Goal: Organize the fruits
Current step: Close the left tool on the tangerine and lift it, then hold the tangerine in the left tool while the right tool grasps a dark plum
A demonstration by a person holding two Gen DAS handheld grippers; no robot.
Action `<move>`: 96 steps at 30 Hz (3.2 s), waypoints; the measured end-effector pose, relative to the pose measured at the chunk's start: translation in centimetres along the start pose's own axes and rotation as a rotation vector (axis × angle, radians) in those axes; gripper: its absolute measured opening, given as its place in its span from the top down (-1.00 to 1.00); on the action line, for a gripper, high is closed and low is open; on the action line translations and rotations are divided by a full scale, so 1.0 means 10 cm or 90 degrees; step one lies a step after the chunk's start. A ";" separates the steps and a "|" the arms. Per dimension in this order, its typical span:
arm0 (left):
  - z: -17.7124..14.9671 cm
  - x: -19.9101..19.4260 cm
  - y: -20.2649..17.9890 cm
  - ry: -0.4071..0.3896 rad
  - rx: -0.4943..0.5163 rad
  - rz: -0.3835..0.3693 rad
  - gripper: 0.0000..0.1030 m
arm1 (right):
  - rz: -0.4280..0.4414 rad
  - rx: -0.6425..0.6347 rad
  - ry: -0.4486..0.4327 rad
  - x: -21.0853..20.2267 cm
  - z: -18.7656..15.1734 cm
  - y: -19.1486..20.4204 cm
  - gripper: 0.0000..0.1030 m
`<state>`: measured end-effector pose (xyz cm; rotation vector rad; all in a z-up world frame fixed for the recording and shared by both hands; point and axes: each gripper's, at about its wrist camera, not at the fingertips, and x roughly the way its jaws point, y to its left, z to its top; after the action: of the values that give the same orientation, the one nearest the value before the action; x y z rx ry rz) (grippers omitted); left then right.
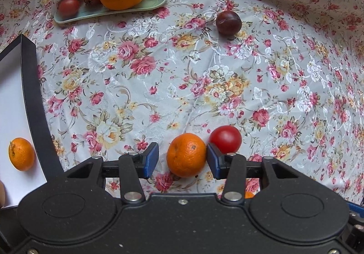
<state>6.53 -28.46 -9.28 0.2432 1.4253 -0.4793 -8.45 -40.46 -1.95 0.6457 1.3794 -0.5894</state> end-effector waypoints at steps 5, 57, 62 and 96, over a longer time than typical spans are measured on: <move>0.04 0.01 0.05 0.004 0.000 -0.004 0.17 | 0.006 -0.015 0.001 0.01 0.07 0.09 0.35; 0.46 -0.62 0.62 -0.071 -0.082 0.008 0.19 | -0.003 -0.021 -0.018 1.03 1.85 1.26 0.34; 0.44 -0.65 0.61 -0.073 -0.080 0.005 0.19 | -0.013 -0.050 -0.036 0.99 1.83 1.32 0.36; 0.36 -0.73 0.87 -0.082 -0.117 0.022 0.19 | -0.014 -0.048 -0.055 1.11 1.82 1.39 0.32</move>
<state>13.18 -21.15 -2.61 0.0874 1.3276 -0.3271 15.25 -43.97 -10.57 0.5392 1.3233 -0.5726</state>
